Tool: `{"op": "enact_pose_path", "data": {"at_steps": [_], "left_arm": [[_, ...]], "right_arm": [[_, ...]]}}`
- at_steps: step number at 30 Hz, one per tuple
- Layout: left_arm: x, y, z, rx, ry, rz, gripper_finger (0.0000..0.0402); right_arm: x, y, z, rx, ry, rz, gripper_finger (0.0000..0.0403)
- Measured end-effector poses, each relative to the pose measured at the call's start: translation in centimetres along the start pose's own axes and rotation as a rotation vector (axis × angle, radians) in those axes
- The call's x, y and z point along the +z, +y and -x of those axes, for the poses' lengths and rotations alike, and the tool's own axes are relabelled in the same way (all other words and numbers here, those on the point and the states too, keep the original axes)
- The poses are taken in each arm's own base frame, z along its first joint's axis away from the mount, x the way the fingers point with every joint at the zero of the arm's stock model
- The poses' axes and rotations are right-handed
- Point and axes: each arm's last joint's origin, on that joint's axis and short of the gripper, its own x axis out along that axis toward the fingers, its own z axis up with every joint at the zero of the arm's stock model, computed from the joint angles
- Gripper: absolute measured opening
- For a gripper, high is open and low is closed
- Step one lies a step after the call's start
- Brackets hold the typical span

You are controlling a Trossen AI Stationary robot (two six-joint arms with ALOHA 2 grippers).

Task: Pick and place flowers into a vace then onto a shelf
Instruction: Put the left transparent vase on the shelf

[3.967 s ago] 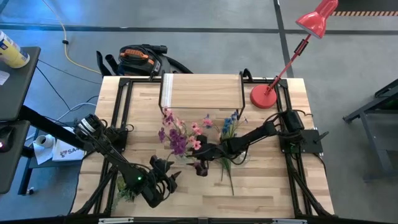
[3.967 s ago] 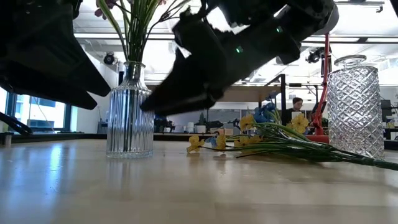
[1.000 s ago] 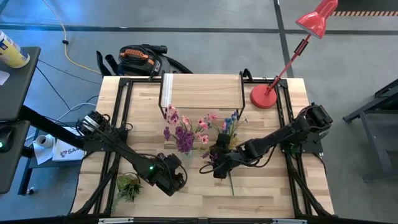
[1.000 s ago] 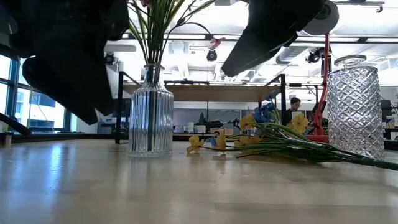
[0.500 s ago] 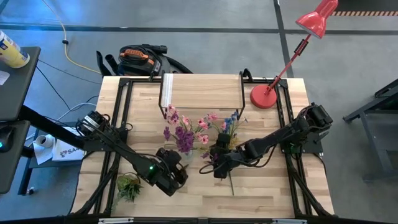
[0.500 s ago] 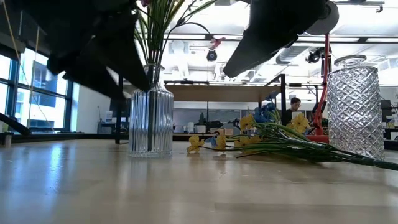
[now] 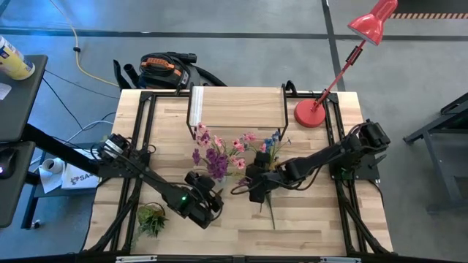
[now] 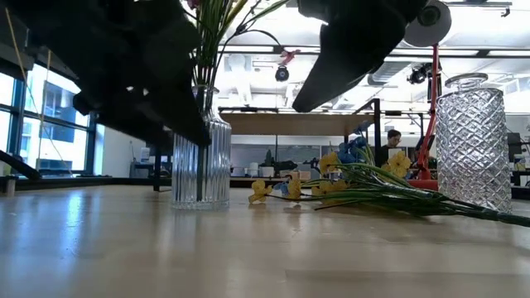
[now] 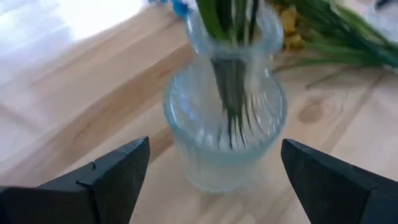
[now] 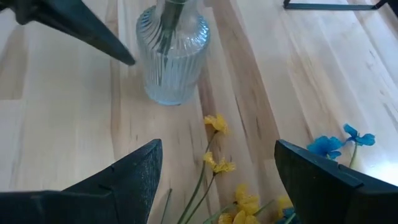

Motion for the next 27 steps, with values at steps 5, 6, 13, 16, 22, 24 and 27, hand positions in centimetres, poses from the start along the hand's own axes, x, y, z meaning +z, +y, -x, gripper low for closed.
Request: {"op": "enact_pose_path", "data": {"at_steps": [5, 6, 13, 16, 22, 24, 27], "left_arm": [[0.9, 0.3, -1.2, 0.025, 0.011, 0.009, 0.0399], [1.0, 0.2, -1.6, 0.024, 0.023, 0.007, 0.0399], [2.0, -0.3, -3.4, -0.02, 0.05, -0.01, 0.0399], [2.0, -0.2, -4.2, 0.0, 0.055, -0.012, 0.0398], [1.5, -0.2, -4.9, 0.018, 0.056, -0.02, 0.0395], [1.6, -0.2, -4.8, 0.023, 0.034, -0.016, 0.0384], [1.7, -0.2, -4.9, 0.044, -0.015, -0.015, 0.0356]], "right_arm": [[0.0, -0.1, -0.1, 0.01, 0.005, -0.004, 0.0301], [0.0, -0.1, -0.1, 0.008, 0.005, -0.004, 0.0301], [0.0, -0.2, -0.1, 0.005, 0.006, -0.004, 0.0301], [0.0, -0.2, -0.1, 0.003, 0.009, -0.002, 0.0301], [-0.1, -0.2, -0.1, 0.0, 0.023, 0.004, 0.0301], [-0.2, -0.3, -0.1, -0.003, 0.027, 0.006, 0.0301], [-0.2, -0.3, -0.1, -0.004, 0.031, 0.008, 0.0301]]}}
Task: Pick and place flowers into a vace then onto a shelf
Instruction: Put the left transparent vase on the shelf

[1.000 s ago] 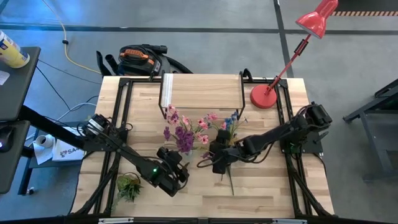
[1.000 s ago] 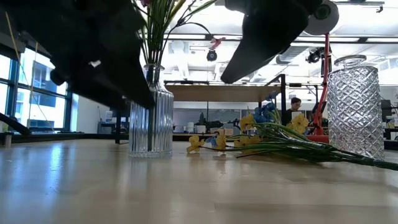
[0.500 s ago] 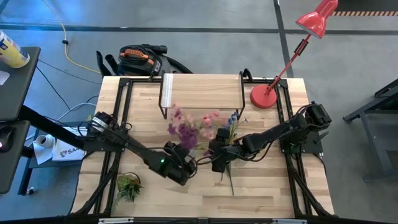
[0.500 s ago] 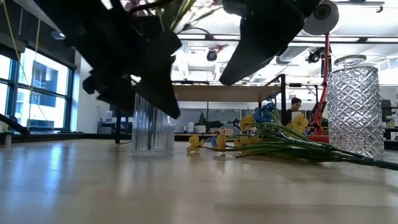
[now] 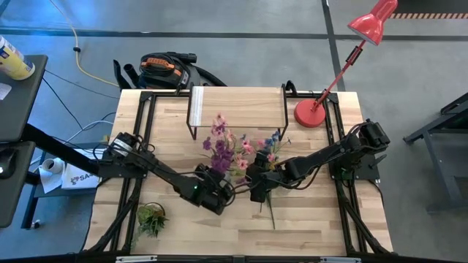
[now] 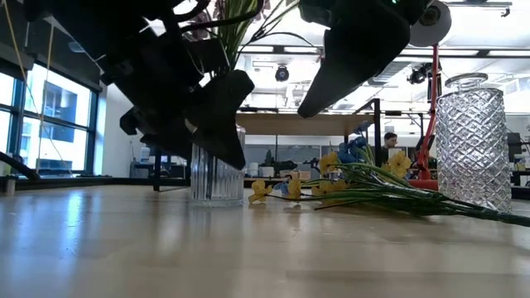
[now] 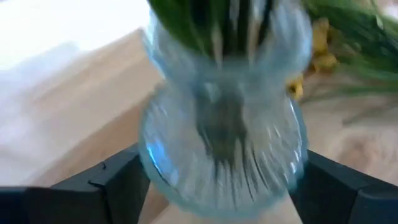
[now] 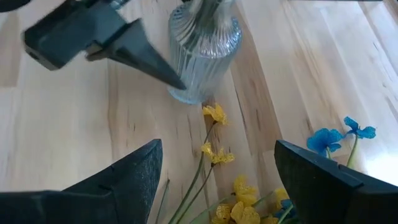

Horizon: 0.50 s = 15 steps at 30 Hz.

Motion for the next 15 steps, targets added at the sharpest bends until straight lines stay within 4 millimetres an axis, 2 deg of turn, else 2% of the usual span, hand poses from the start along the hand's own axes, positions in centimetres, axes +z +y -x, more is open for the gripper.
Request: {"op": "enact_pose_path", "data": {"at_steps": [5, 12, 15], "left_arm": [[-0.3, -0.4, -0.5, 0.019, -0.076, 0.021, 0.0317], [-1.5, -1.3, -1.9, 0.012, -0.118, 0.051, 0.0343], [-1.7, -1.0, -2.2, 0.036, -0.123, 0.033, 0.0334]], "right_arm": [[0.0, 0.0, 0.0, -0.003, 0.001, 0.001, 0.0301], [-0.2, 0.0, 0.0, 0.0, 0.016, -0.01, 0.0301], [-0.3, 0.0, 0.0, 0.006, 0.029, -0.026, 0.0301]]}}
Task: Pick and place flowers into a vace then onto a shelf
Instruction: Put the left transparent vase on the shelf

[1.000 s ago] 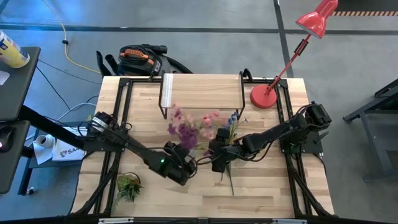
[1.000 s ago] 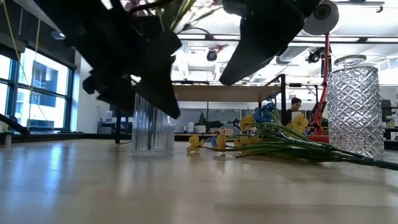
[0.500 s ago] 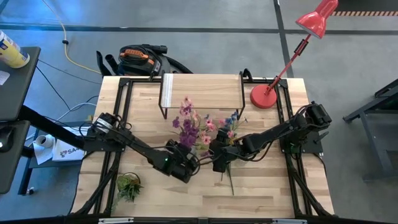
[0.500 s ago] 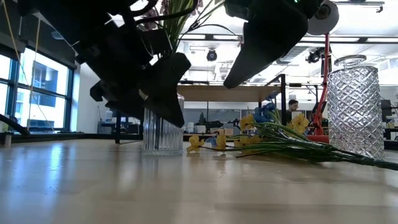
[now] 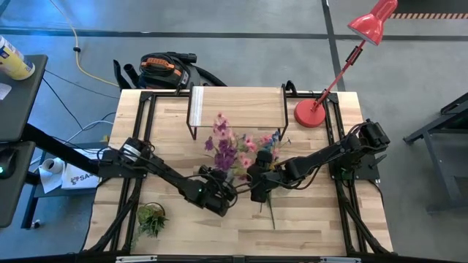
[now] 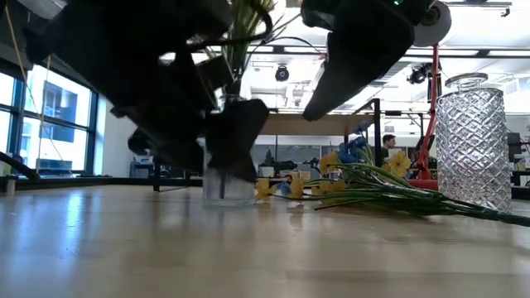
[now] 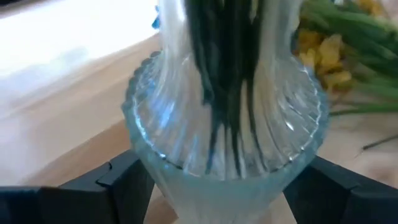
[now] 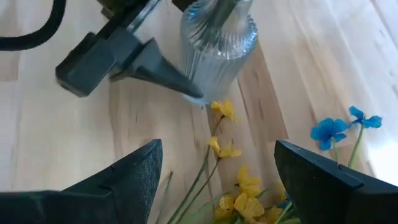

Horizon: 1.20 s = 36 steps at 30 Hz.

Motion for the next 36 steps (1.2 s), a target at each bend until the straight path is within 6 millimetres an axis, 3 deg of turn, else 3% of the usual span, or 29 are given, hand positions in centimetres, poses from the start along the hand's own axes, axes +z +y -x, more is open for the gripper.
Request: {"op": "enact_pose_path", "data": {"at_steps": [3, 15, 26, 36], "left_arm": [[0.1, 0.0, -0.4, 0.009, -0.002, 0.007, 0.0313], [0.0, 0.0, -0.9, 0.032, -0.024, 0.004, 0.0327], [0.8, -1.0, -0.6, -0.015, 0.036, 0.03, 0.0314], [2.8, -0.4, 0.8, -0.018, 0.068, 0.015, 0.0314]], "right_arm": [[-0.1, 0.0, 0.0, -0.003, 0.009, -0.005, 0.0301], [-0.1, -0.1, 0.0, -0.013, 0.006, -0.005, 0.0301], [-0.2, 0.1, 0.1, -0.038, -0.005, 0.006, 0.0301], [0.0, 0.2, 0.8, -0.038, -0.021, 0.023, 0.0301]]}}
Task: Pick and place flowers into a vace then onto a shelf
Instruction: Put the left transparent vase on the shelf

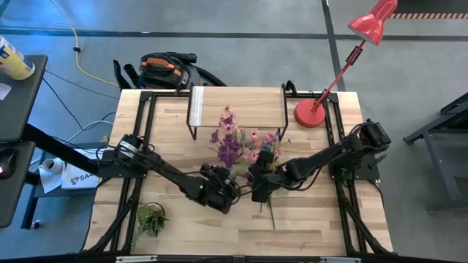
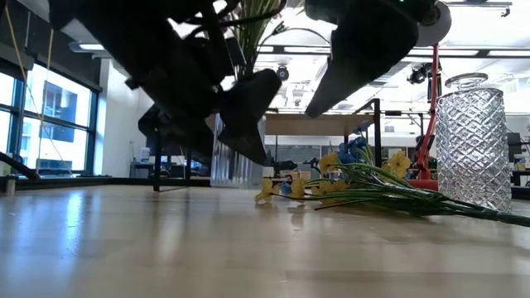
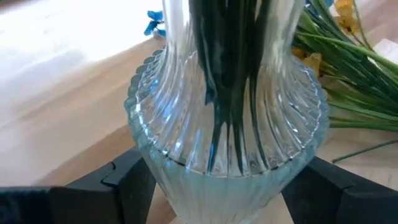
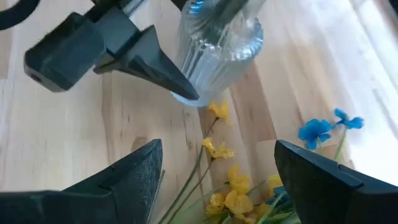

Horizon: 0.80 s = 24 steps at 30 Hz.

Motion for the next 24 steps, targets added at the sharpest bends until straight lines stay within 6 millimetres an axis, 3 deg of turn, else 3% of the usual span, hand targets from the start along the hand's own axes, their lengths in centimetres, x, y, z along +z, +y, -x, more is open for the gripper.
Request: {"op": "enact_pose_path", "data": {"at_steps": [6, 14, 21, 24], "left_arm": [[1.9, 0.7, 1.4, 0.009, -0.045, 0.015, 0.0314], [5.8, 2.9, 4.5, 0.034, -0.132, 0.044, 0.0314], [10.8, 5.8, 5.4, 0.077, -0.143, 0.049, 0.0314], [14.1, 6.8, 5.2, 0.096, -0.156, 0.051, 0.0314]], "right_arm": [[0.6, -0.6, 1.7, -0.04, -0.052, -0.014, 0.0301], [0.8, -2.3, 6.1, -0.153, -0.114, -0.05, 0.0301], [0.2, -4.7, 9.5, -0.254, -0.133, -0.155, 0.0301], [0.0, -5.5, 10.6, -0.291, -0.149, -0.194, 0.0301]]}}
